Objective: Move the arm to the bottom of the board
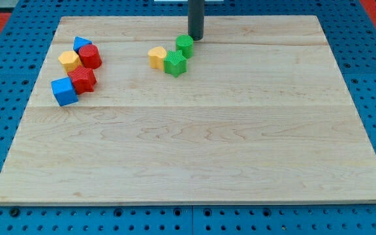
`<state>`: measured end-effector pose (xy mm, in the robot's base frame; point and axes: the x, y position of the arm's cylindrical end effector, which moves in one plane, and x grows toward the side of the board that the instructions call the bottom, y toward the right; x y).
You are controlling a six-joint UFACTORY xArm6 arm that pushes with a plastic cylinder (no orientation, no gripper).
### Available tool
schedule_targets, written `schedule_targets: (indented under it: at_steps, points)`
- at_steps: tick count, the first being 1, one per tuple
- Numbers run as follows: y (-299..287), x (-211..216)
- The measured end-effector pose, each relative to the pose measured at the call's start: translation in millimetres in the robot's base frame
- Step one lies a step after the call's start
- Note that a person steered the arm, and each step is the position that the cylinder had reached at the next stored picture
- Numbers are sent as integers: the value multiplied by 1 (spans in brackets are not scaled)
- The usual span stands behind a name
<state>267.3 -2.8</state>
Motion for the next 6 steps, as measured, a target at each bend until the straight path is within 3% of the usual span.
schedule_targets:
  at_steps: [1,2,3,4,5,6]
  points:
    - [-33,6]
    - [19,69]
    - [21,172]
    - [-13,275]
    - [-75,351]
    - [-193,351]
